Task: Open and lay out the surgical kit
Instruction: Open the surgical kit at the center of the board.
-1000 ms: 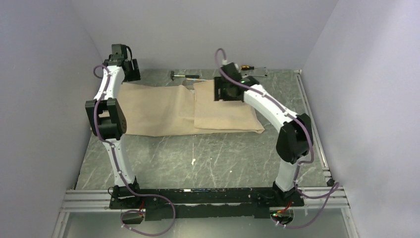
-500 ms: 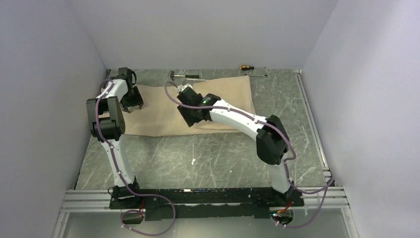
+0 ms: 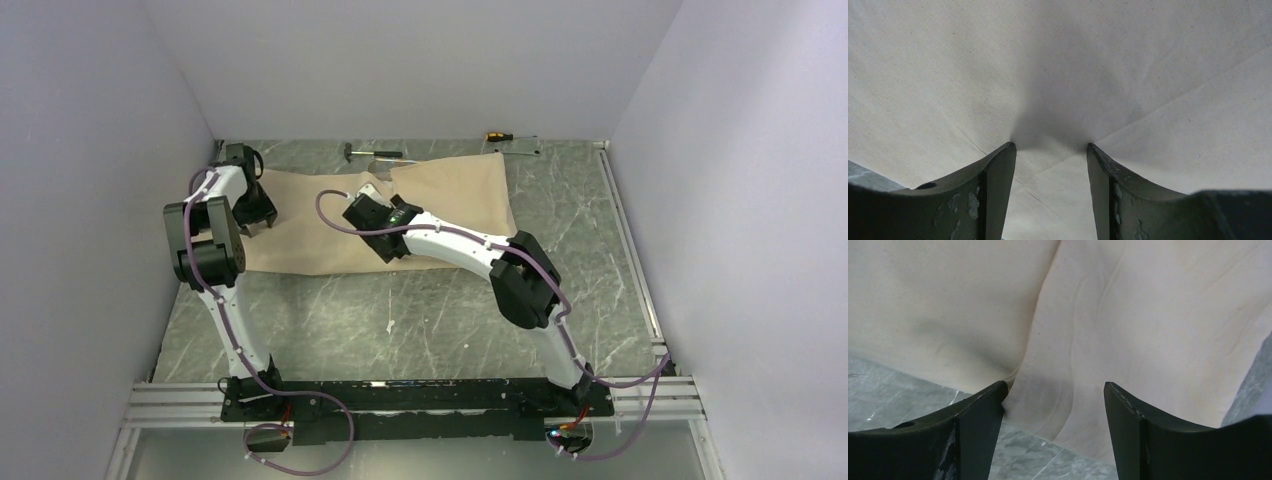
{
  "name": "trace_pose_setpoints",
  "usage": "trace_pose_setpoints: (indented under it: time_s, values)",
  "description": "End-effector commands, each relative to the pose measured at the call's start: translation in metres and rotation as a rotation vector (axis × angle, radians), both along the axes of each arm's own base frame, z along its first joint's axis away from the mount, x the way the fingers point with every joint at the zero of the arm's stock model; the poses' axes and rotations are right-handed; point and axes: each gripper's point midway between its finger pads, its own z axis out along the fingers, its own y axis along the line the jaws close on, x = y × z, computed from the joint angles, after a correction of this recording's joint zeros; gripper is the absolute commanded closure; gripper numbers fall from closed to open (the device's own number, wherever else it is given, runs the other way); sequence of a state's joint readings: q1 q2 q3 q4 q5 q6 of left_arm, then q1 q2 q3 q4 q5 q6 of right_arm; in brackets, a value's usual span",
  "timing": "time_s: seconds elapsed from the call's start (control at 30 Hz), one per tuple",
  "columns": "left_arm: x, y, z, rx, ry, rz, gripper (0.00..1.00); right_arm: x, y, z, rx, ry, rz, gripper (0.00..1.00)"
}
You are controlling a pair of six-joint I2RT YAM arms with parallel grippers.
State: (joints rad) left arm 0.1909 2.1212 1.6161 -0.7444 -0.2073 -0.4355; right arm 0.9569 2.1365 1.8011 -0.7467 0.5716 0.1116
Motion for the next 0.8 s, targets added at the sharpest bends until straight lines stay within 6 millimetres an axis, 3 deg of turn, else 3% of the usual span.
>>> trace_pose_setpoints:
  time_s: [0.0,0.3,0.47,0.67,0.77]
  values:
    - [-0.008,0.011,-0.001,0.013,0.018,0.040,0.41,0.014,-0.005,0.014,-0.043,-0.086,-0.012,0.25]
    - [0.001,0.018,0.000,0.007,0.003,0.045,0.44,-0.004,-0.016,0.032,-0.041,-0.028,0.023,0.43]
    - [0.004,0.022,-0.002,0.003,0.000,0.049,0.45,-0.011,-0.022,0.031,-0.059,0.017,0.052,0.52]
    - [0.004,0.024,-0.003,0.000,0.001,0.048,0.46,-0.009,-0.030,0.040,-0.024,0.067,0.028,0.70]
    - [0.004,0.026,-0.004,-0.004,0.002,0.050,0.47,-0.004,-0.038,0.046,0.003,0.079,0.001,0.88]
